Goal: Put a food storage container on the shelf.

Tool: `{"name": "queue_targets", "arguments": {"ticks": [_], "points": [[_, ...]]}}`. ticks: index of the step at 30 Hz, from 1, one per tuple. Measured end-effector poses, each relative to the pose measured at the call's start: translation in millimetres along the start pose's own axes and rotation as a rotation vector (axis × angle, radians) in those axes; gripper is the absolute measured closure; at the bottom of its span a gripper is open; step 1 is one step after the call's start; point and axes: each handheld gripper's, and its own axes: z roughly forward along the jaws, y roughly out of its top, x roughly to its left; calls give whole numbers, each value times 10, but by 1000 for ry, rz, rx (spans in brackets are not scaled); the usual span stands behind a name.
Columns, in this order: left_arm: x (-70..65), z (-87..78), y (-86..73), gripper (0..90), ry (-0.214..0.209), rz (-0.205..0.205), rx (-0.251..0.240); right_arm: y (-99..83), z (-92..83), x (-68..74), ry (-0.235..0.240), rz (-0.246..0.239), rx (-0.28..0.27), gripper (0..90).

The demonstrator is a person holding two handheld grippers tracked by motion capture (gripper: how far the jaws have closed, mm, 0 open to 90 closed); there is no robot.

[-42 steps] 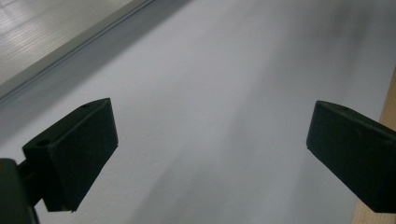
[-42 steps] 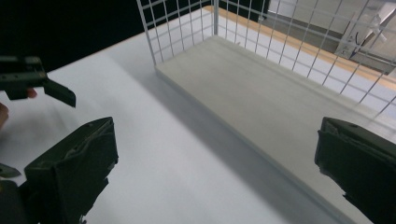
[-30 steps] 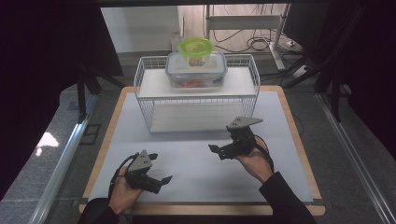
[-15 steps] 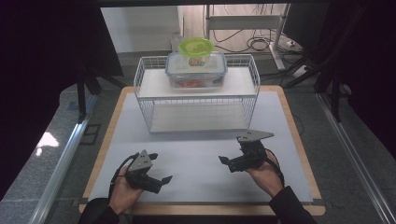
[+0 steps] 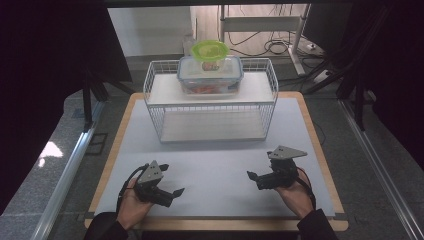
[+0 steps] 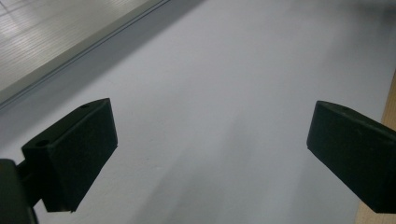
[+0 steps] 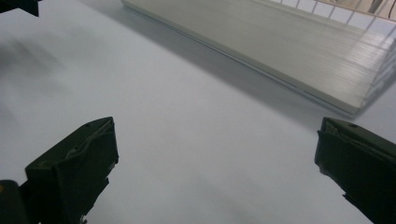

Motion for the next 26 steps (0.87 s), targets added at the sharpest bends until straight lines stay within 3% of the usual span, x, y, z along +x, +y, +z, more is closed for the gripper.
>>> {"name": "queue_targets", "arguments": {"ticks": [12, 18, 26], "points": [[1, 13, -5, 19, 1, 2, 9, -274, -68, -85, -55, 30, 39, 0], [-1, 24, -9, 19, 2, 1, 21, -413, -40, -142, -71, 24, 98, 0], [4, 28, -7, 19, 2, 1, 21, -488, 44, -197, -51, 52, 160, 0]]}}
